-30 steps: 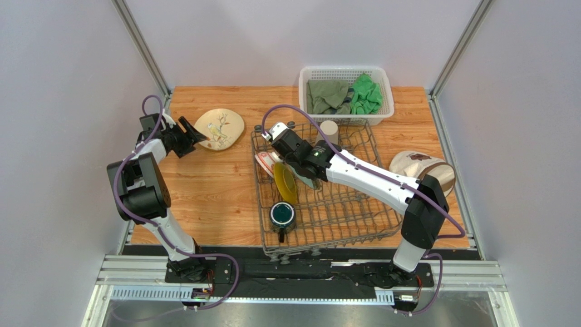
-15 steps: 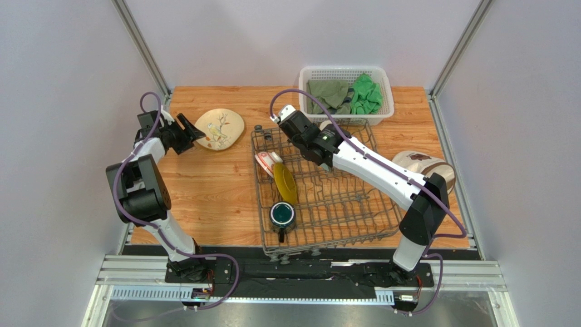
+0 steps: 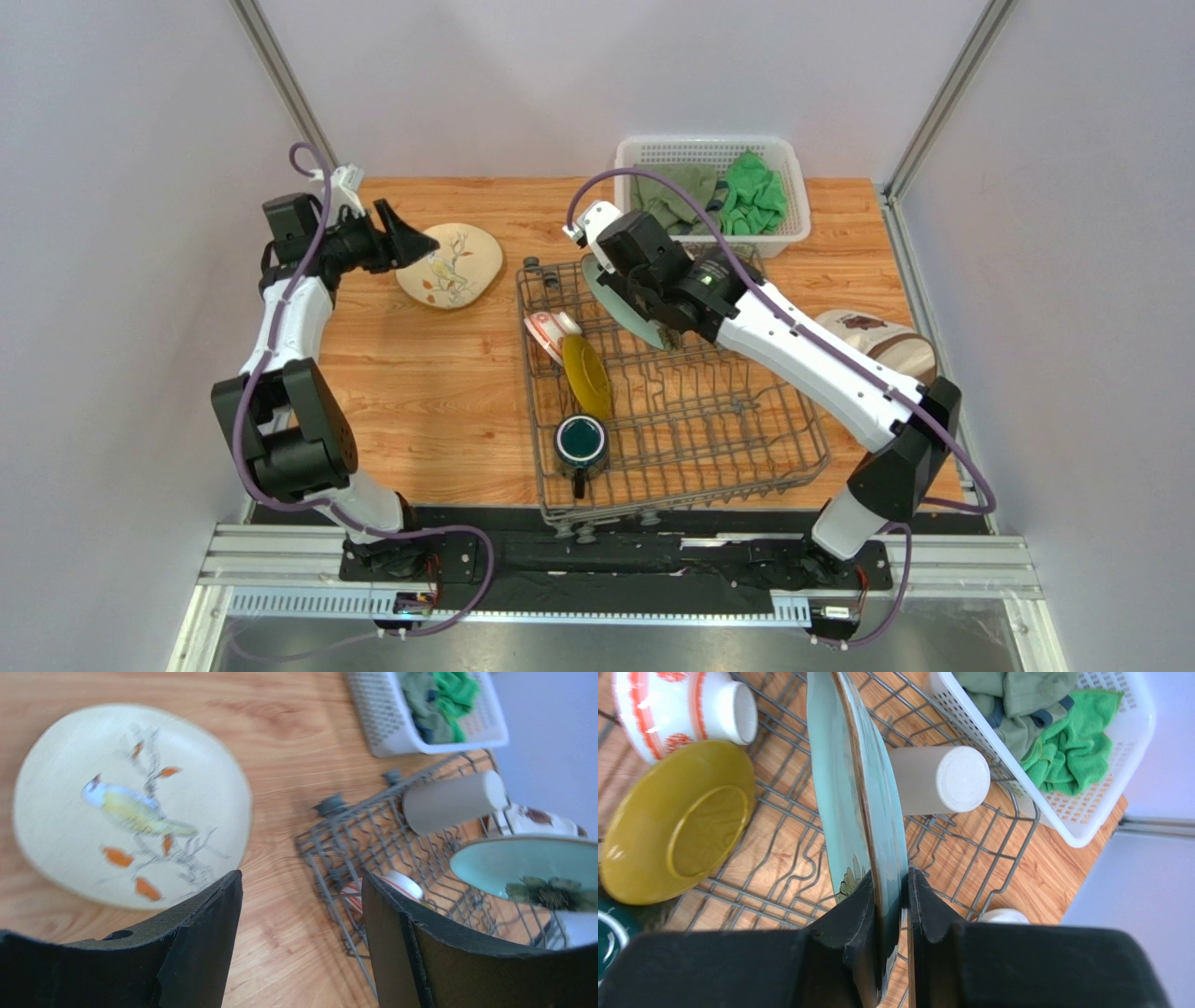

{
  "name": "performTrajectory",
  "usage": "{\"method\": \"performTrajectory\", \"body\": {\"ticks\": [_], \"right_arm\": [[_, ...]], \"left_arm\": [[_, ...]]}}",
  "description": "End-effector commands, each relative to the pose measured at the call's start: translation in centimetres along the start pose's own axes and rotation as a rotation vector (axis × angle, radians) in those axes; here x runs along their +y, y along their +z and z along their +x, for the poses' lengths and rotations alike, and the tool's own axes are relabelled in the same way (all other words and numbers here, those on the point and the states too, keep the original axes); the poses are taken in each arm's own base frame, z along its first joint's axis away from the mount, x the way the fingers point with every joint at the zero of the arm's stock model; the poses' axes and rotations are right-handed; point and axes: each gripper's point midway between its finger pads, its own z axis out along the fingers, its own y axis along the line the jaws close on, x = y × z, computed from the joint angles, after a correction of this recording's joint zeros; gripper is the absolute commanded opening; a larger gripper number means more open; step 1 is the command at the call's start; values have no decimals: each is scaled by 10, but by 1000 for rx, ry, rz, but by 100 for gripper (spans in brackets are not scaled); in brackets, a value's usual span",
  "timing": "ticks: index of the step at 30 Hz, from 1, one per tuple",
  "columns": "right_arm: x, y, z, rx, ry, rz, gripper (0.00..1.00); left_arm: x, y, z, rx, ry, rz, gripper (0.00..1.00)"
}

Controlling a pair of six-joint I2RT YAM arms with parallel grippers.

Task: Unload the mixed dishes from the dish rack
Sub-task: Pick up the plate from the dish rack, then place the plate at the center of the board.

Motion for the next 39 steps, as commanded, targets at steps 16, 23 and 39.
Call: {"method": "performTrajectory", "body": {"ticks": [16,23,39], "right_arm": [[18,-101,-57,-456,61,-411,0],[27,-118,-57,-534,25,-478,0],[29,-126,-52,-568,19,-496,0]], "left_arm": [[-238,-50,58,1,884,570,71],[-254,-42,92,47,974,658,71],[-282,-36,140,155,947,819,51]]}}
